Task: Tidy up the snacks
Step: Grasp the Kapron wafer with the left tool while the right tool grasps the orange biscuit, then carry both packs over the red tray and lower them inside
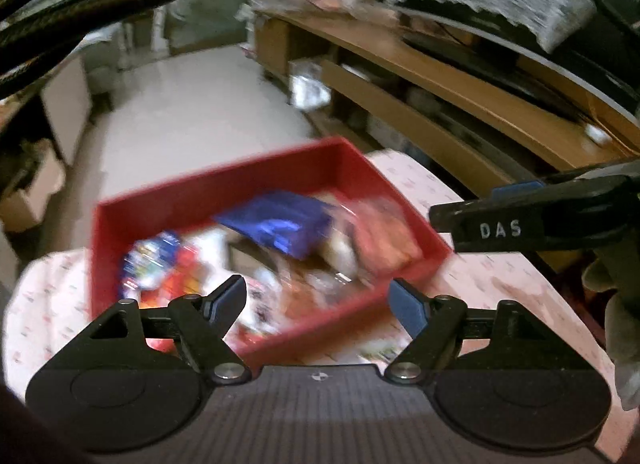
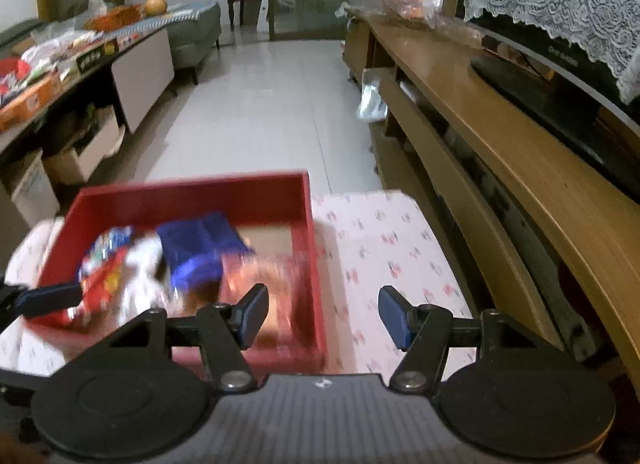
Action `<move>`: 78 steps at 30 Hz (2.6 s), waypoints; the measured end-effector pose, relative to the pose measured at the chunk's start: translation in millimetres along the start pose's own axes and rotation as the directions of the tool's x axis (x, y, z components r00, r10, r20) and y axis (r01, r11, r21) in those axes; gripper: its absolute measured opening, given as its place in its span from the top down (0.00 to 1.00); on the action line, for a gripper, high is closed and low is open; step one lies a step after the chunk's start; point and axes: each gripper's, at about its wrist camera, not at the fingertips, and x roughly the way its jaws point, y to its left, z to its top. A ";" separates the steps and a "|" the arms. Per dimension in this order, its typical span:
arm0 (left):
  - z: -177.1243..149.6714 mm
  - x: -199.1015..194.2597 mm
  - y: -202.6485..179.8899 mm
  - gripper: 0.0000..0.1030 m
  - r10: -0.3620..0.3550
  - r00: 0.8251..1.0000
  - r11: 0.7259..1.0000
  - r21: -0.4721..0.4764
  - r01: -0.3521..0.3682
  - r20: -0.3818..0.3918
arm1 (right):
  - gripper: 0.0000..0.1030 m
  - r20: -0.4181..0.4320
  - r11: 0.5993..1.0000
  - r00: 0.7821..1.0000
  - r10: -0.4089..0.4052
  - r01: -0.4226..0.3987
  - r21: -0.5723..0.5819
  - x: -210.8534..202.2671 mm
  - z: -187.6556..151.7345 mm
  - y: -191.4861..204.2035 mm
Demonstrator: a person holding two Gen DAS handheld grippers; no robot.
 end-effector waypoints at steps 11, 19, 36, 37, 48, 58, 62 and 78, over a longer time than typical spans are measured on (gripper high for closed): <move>-26.2 47.2 -59.3 0.19 0.000 0.990 0.999 0.045 0.006 -0.141 | 0.25 -0.059 1.000 0.998 0.008 -0.010 -0.023 -31.9 -54.7 -38.9; -45.8 71.3 -48.7 0.31 0.068 0.966 0.997 -0.024 -0.076 -0.248 | 0.25 -0.111 0.998 0.992 0.057 -0.061 -0.035 -23.5 -67.6 -45.1; -83.7 14.3 -5.7 0.37 -0.004 0.963 1.000 -0.011 0.001 -0.268 | 0.23 -0.302 0.951 0.945 0.127 -0.203 -0.233 24.4 -94.1 -2.3; -83.4 13.0 -5.6 0.37 -0.009 0.963 1.000 -0.011 0.006 -0.268 | 0.23 -0.304 0.950 0.944 0.129 -0.206 -0.235 24.2 -93.5 -1.5; -86.6 17.6 -0.9 0.35 -0.028 0.963 1.000 -0.006 0.027 -0.266 | 0.23 -0.341 0.936 0.928 0.148 -0.243 -0.255 31.1 -102.0 15.8; -89.1 16.4 1.6 0.25 0.005 0.964 1.000 0.010 -0.002 -0.265 | 0.46 -0.331 0.949 0.936 0.115 -0.203 -0.242 12.8 -103.7 16.6; -90.7 22.0 2.7 0.13 0.025 0.965 1.000 0.013 -0.022 -0.261 | 0.45 -0.349 0.960 0.933 0.086 -0.172 -0.223 19.8 -107.3 15.8; -82.4 -6.0 -6.7 0.37 0.037 0.983 0.999 0.045 -0.029 -0.181 | 0.46 -0.208 0.986 0.975 0.080 -0.108 -0.128 -27.4 -92.8 11.7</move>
